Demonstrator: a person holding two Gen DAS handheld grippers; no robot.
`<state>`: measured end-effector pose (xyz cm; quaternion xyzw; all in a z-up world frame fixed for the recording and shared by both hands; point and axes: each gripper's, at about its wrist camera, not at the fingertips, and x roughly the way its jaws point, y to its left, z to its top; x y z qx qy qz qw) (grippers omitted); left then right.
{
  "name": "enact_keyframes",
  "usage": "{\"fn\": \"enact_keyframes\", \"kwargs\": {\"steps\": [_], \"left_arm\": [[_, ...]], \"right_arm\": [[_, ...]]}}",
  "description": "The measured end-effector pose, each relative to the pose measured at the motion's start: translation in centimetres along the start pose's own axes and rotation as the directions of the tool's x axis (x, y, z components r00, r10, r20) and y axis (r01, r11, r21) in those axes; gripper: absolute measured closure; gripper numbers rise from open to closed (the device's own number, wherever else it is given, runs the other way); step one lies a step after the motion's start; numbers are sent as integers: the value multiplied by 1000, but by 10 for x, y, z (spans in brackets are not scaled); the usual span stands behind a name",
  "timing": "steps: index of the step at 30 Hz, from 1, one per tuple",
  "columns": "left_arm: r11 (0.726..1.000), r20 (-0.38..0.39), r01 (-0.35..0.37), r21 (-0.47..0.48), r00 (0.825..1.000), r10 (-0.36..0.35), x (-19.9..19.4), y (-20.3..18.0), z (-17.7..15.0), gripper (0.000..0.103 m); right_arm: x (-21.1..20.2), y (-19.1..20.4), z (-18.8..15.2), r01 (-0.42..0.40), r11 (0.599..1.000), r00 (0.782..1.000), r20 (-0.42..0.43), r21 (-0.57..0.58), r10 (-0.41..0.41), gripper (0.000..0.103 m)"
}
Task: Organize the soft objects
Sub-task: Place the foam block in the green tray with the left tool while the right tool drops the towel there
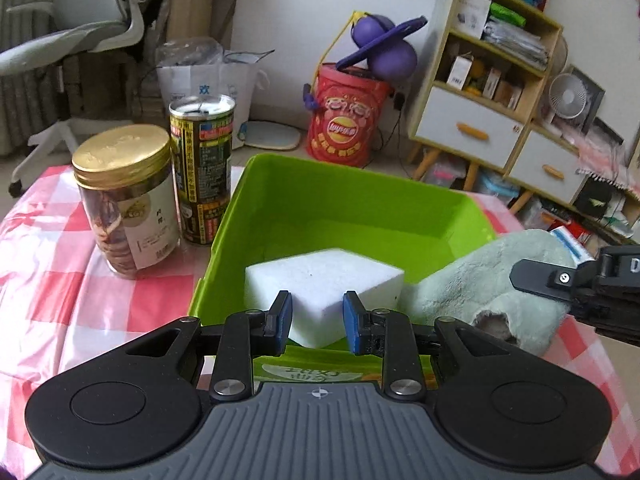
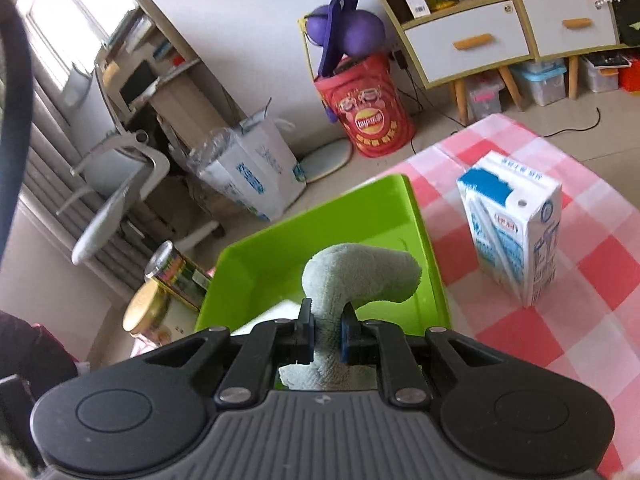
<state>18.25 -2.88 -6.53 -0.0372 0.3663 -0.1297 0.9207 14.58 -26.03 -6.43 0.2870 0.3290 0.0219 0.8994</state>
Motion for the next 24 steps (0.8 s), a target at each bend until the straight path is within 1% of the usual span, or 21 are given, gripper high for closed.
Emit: {"fn": "enact_keyframes", "kwargs": {"steps": [4,8,10,12,13,14,15,16,18,19,21,24], "left_arm": [[1000,-9,-8,-12,1000,8,6,0,1,74],[1000,-11,-4,-14,1000,3,6,0,1,70],[1000,-10,-4,-12,1000,4,4,0,1,65],[1000,-6,4,-6,1000,-4,-1,-2,2,48],[1000,-3,5,0,1000,-5,-4,-3,2,44],[1000,1,7,12,1000,-7,-7,-5,2,38],[1000,2,10,28,1000,-11,-11,-8,1,35],[999,3,12,43,1000,-12,-15,-9,1,33],[998,8,7,69,1000,-7,-23,-12,0,24],[997,11,5,78,1000,-6,-27,-12,-1,22],[996,10,6,91,1000,-7,-35,-13,-1,21],[995,3,-1,98,1000,0,-48,-12,-3,16]], "right_arm": [[4,3,-4,18,999,1000,-7,-28,-18,103],[2,5,-3,31,998,999,-19,-48,-32,103],[1,5,-1,44,998,999,-23,-52,-45,96],[-2,5,0,50,998,998,-21,-49,-52,83],[-4,4,1,50,998,998,-21,-48,-51,80],[-6,4,2,50,998,998,-21,-49,-51,74],[-9,5,2,49,997,999,-21,-52,-51,71],[-12,6,3,49,997,999,-20,-59,-50,70],[-19,8,3,53,996,998,-21,-76,-55,67],[-24,9,3,56,995,998,-19,-86,-58,66],[-32,10,3,64,992,998,-16,-105,-66,58],[-47,12,2,75,988,997,-4,-135,-76,50]]}}
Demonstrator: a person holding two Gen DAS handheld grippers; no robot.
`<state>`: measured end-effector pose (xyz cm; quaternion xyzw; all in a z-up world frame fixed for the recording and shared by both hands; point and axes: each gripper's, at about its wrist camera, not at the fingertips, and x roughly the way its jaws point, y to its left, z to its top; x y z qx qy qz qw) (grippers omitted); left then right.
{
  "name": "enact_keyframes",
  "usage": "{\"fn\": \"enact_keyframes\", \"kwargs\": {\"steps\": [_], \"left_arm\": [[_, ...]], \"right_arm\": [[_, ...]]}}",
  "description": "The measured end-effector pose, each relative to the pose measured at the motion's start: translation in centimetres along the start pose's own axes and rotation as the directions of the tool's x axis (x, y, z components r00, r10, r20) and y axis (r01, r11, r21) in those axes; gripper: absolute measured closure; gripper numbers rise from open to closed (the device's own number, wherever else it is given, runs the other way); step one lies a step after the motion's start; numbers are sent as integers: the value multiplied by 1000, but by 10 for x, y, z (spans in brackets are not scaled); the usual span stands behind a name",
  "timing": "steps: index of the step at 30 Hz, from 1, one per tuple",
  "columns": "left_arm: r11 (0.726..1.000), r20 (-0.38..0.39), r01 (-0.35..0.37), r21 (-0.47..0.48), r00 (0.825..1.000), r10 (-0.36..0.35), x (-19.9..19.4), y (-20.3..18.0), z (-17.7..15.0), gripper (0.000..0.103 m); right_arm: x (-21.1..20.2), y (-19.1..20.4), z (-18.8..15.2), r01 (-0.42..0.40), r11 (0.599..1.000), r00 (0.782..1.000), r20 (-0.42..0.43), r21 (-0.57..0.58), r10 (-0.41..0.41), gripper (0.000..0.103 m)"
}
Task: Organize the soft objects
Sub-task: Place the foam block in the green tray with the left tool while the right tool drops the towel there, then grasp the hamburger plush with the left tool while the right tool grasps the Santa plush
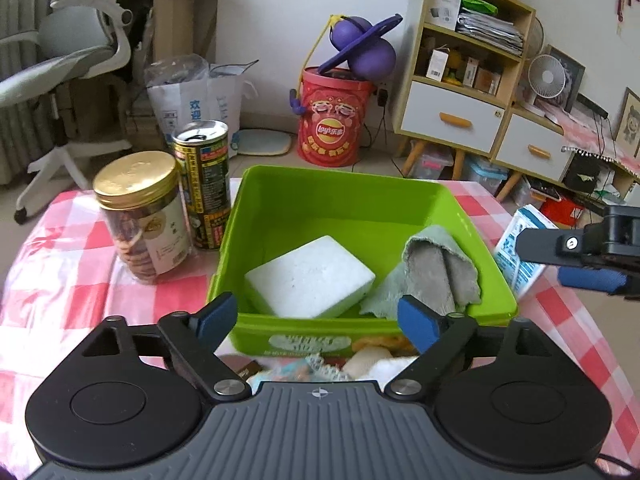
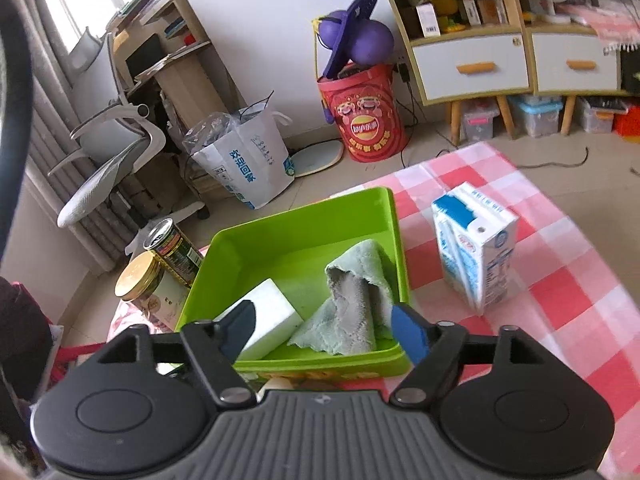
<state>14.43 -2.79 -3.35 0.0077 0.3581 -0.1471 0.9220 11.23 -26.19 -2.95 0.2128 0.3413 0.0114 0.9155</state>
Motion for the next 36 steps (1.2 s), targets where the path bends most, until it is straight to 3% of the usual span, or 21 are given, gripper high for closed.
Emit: {"fn": "enact_keyframes", "kwargs": {"steps": [8,23,28,36], "left_arm": [[999,1,-41,31,999,41,-42,4,-8,6],[999,-10,-45,-20,999,45,-103,44,-40,5],[999,0,-23,-45,1000,23,-116,61,-50,5],[1000,-2,-27,-11,1000,27,-114,89,-82,5]], "right_arm": [[-29,6,-7,16,998,1000,-1,-59,-16,43],[-65,27,-43,-14,973,999,-52,-228,2,41],[-67,32,-58,-42,967,998,-62,-252,27,39],[-60,38,-72,-56,967,995,-91,-249,34,38]]}}
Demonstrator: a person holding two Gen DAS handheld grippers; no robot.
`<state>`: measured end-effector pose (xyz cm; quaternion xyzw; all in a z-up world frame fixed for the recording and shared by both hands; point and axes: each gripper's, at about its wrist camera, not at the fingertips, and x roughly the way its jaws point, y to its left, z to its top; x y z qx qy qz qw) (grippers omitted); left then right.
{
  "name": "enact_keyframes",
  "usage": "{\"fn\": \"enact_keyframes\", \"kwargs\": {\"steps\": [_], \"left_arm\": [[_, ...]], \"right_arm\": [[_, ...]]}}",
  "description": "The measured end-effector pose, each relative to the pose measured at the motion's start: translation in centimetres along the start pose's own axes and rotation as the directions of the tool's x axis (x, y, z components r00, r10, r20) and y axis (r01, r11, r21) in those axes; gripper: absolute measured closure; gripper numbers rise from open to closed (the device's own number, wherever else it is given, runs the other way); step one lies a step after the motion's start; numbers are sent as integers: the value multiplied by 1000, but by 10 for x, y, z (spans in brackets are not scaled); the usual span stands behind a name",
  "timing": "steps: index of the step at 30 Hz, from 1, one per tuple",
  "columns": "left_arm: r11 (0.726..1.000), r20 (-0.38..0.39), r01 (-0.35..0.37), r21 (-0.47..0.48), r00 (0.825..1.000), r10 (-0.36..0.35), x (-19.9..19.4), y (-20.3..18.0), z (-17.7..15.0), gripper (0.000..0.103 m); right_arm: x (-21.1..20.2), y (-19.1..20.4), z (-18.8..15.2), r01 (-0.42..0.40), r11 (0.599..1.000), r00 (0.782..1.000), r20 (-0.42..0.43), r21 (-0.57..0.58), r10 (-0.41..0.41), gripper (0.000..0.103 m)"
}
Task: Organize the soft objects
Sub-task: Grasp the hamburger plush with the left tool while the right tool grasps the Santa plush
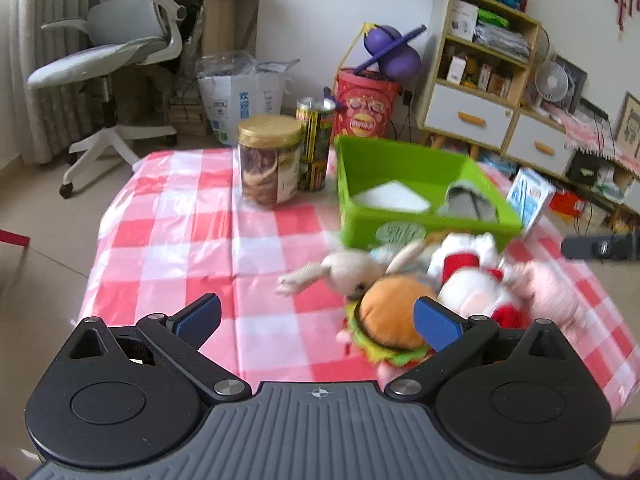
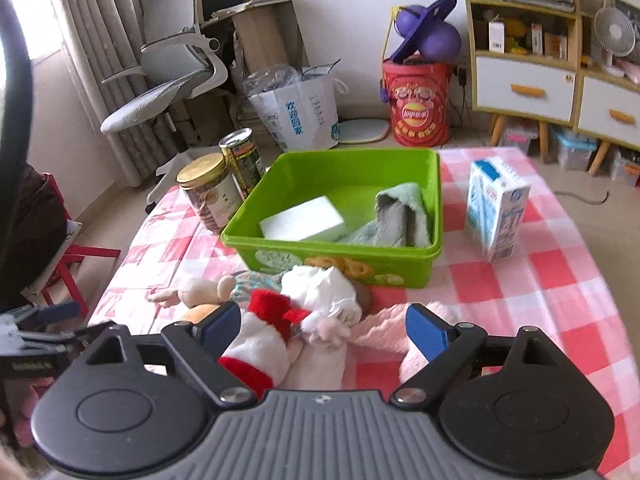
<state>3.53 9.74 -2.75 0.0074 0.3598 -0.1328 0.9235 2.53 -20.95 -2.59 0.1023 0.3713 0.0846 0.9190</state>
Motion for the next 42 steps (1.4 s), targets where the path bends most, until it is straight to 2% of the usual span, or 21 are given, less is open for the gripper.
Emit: {"fn": "enact_keyframes", "kwargs": {"steps": [5,8,14,18,25,26,27,28,31,34,42], "left_arm": [[999,-42,44,27,998,-43,15,6,-20,5],[996,-44,91,12,995,-90,23,6,-22,6],[978,-69,204,-48,976,-207,38,-1,-21,8],[976,-79,214,-32,973,-216,43,-7,-19,9],[971,-97,232,-52,967,-236,49,-3,-19,13],[971,-98,233,-52,966,-238,49,-4,-19,13],[971,-98,234,-51,966,-238,49,-4,-19,13],[971,-99,233,-47,967,-237,49,-5,-19,13],[972,-99,231,-50,967,-234,49,-6,-18,13],[969,-94,236,-78,966,-243,49,-5,-16,13],[959,-92,251,-131,960,-264,57,-15,-9,20]], "right_arm": [[17,9,-6,-13,1000,997,-79,5,13,38],[26,17,-10,-58,998,990,-128,31,62,38],[44,32,-16,-133,988,974,-173,80,145,46],[58,38,-19,-134,988,968,-201,82,148,55],[71,40,-21,-128,989,967,-211,80,142,61],[71,40,-20,-126,989,967,-211,80,141,68],[72,40,-20,-121,990,968,-214,73,134,85],[73,39,-20,-104,993,968,-224,57,114,89],[73,31,-18,-114,989,962,-239,89,133,92],[62,27,-13,-122,988,965,-220,97,141,93],[49,8,-3,-142,975,964,-198,173,176,94]]}}
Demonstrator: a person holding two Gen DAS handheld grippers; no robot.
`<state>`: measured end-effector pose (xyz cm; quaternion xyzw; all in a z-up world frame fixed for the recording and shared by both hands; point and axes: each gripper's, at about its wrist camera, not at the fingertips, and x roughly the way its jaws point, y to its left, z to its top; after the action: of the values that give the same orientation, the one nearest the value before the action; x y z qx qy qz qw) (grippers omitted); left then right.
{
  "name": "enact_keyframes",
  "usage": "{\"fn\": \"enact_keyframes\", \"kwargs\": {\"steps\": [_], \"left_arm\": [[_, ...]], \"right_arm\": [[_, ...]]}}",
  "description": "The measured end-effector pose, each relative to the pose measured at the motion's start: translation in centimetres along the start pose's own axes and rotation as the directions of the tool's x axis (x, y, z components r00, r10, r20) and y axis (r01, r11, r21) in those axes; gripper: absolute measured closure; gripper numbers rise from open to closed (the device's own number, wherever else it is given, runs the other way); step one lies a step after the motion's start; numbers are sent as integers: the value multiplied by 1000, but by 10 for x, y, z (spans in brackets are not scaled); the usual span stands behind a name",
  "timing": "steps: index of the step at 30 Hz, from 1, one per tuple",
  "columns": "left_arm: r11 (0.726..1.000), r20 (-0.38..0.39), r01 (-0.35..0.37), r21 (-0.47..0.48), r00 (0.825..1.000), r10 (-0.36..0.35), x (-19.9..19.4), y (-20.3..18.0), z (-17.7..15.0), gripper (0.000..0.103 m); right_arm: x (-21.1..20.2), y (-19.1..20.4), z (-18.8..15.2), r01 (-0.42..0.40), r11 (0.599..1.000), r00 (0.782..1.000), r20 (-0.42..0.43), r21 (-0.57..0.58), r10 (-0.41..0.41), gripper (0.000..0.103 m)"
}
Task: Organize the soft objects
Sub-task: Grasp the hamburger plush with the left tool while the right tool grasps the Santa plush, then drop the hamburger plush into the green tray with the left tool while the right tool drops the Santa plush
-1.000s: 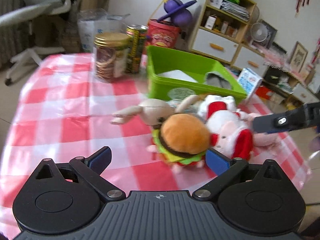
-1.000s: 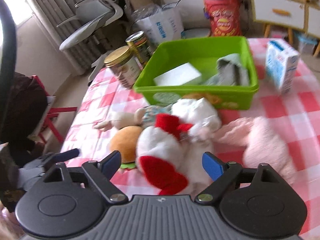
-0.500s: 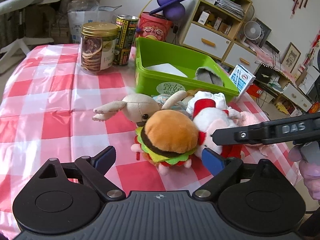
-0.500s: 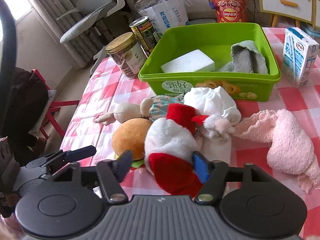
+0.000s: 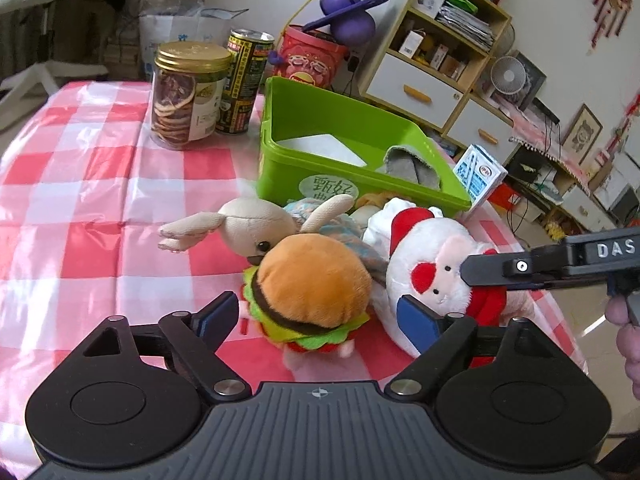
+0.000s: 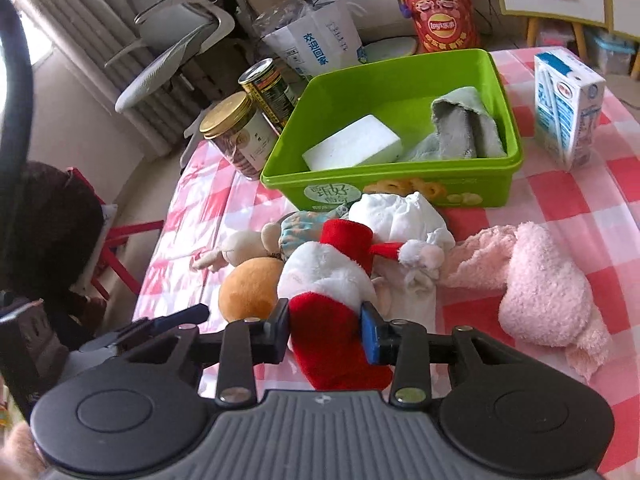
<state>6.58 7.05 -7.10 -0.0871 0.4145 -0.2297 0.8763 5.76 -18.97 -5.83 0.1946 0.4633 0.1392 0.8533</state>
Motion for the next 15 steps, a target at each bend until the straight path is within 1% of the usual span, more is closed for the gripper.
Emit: {"fn": "enact_keyframes", "kwargs": {"steps": [3,4,6,8,10,11,13,15], "left_arm": [[1000,-7,8,-28,1000,-8,6,-2,2,22],[1000,-9,2,-30,1000,-2,8,-2,3,23],[999,-20,-21,-37,1000,20,13,-4,4,28],[998,-28,-41,-39,999,40,17,-6,4,29],[997,-26,-64,-32,998,63,19,-7,5,34],[997,-26,-78,-28,997,78,20,-8,5,38],[995,-23,-95,-27,995,94,19,-7,5,40],[994,-14,-110,-21,994,110,17,-8,7,47]], "right_arm": [[-4,-4,2,-22,1000,1000,1,22,22,94],[-6,-7,3,-30,999,1000,-1,38,30,94],[-10,-12,4,-52,997,999,-1,61,52,94],[-13,-15,6,-64,996,998,8,68,64,94],[-17,-18,8,-66,995,998,17,81,65,94],[-18,-20,8,-70,994,997,18,87,69,94],[-21,-23,9,-80,992,997,20,102,78,94],[-24,-26,11,-92,989,996,24,114,90,94]]}}
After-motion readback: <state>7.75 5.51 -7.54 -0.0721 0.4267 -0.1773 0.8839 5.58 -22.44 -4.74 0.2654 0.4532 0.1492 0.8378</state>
